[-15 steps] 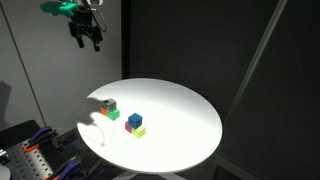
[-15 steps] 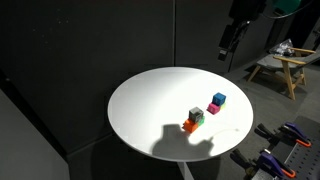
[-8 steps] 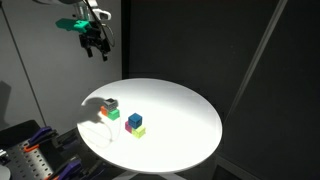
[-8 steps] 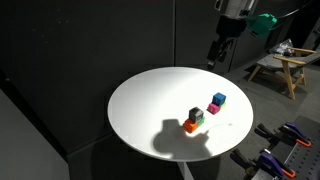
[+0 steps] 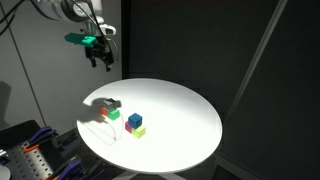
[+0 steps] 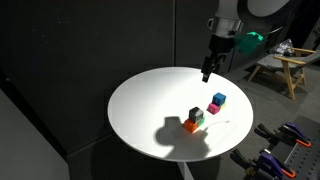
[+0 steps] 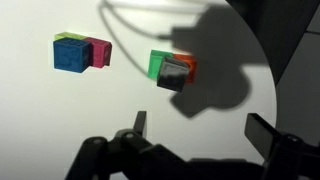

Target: Put the grey block on the table

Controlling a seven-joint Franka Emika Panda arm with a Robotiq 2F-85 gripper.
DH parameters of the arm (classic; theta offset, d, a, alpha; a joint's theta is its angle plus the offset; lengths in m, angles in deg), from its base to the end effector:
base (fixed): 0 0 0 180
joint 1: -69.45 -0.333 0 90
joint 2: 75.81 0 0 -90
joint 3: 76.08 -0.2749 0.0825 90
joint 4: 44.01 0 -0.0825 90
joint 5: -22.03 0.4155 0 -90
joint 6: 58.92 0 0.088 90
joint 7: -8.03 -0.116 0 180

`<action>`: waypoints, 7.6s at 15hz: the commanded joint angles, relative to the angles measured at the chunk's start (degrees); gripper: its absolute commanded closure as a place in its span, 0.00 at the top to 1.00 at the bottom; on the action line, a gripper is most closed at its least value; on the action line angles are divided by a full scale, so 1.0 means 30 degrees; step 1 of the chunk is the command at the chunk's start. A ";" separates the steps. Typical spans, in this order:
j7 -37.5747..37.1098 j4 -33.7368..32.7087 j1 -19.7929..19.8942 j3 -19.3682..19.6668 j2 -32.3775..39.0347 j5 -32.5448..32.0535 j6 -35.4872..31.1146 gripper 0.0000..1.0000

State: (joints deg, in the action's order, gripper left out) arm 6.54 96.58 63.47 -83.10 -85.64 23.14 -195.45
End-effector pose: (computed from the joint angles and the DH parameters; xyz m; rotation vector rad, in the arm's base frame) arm 0.4895 0.1118 0.3020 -3.1184 -0.2920 -0.1562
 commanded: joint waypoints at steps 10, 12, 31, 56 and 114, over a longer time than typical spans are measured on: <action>-0.2822 -0.1518 0.0268 0.0388 0.4351 -0.1924 -0.1080 1.00; -0.2748 -0.1857 0.0188 0.0387 0.4878 -0.1585 -0.0789 1.00; -0.6297 -0.2408 -0.0307 0.0509 0.5767 -0.1616 -0.0629 1.00; -0.7545 -0.4575 -0.1562 0.1352 0.9470 -0.2362 -0.0735 1.00; -0.4986 -0.5287 -0.2343 0.2531 1.0216 -0.2725 0.0610 0.23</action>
State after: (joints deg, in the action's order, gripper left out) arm -9.34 79.10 55.44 -75.08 -51.52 16.72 -195.99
